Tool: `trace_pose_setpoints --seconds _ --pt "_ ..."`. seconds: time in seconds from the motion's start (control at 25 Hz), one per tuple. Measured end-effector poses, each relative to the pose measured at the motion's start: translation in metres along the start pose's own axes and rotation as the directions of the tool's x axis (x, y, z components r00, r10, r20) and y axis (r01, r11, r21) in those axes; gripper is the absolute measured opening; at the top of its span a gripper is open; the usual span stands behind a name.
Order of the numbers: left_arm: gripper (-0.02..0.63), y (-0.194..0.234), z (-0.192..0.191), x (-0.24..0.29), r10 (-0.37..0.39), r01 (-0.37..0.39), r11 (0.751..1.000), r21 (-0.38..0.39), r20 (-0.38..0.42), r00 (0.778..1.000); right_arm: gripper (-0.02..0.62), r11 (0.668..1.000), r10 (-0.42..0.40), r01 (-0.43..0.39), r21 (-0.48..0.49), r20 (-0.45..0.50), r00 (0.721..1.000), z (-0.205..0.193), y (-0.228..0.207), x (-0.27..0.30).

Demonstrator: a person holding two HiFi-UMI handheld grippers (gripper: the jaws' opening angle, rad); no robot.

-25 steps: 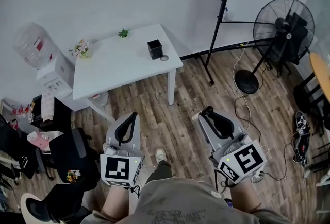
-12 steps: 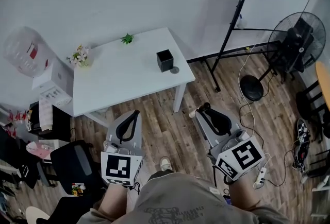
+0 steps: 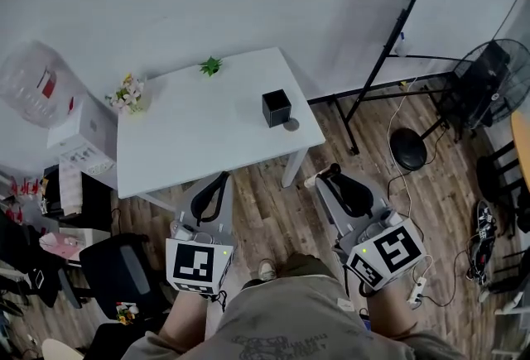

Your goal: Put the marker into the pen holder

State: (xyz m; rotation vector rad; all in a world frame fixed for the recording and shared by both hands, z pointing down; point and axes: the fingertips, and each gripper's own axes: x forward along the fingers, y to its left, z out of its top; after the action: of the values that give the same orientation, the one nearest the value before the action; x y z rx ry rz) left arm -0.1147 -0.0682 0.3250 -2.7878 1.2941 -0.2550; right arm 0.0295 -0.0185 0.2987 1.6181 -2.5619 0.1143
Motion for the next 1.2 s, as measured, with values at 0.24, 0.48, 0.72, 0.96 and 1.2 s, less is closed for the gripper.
trace_pose_setpoints --seconds 0.24,0.48,0.72,0.96,1.2 --pt "0.002 0.010 -0.010 0.035 -0.008 0.008 1.000 0.008 -0.022 1.000 0.094 0.999 -0.030 0.029 0.016 0.003 1.000 -0.002 -0.035 0.021" --pt "0.002 0.019 -0.014 0.082 0.002 -0.001 1.000 0.009 -0.039 0.999 0.094 0.999 -0.026 0.026 0.029 0.000 1.000 -0.007 -0.082 0.054" --pt "0.002 0.034 -0.010 0.147 0.037 -0.039 0.999 -0.035 -0.058 0.998 0.094 0.999 0.029 -0.029 0.037 -0.016 0.999 -0.009 -0.135 0.104" --pt "0.002 0.055 -0.007 0.207 0.102 -0.104 0.995 -0.013 -0.084 0.991 0.094 0.993 0.114 -0.113 0.039 -0.019 0.993 -0.003 -0.184 0.161" --pt "0.002 0.073 0.001 0.256 0.159 -0.163 0.986 -0.032 -0.102 0.982 0.094 0.981 0.192 -0.191 0.034 -0.021 0.981 0.001 -0.226 0.211"
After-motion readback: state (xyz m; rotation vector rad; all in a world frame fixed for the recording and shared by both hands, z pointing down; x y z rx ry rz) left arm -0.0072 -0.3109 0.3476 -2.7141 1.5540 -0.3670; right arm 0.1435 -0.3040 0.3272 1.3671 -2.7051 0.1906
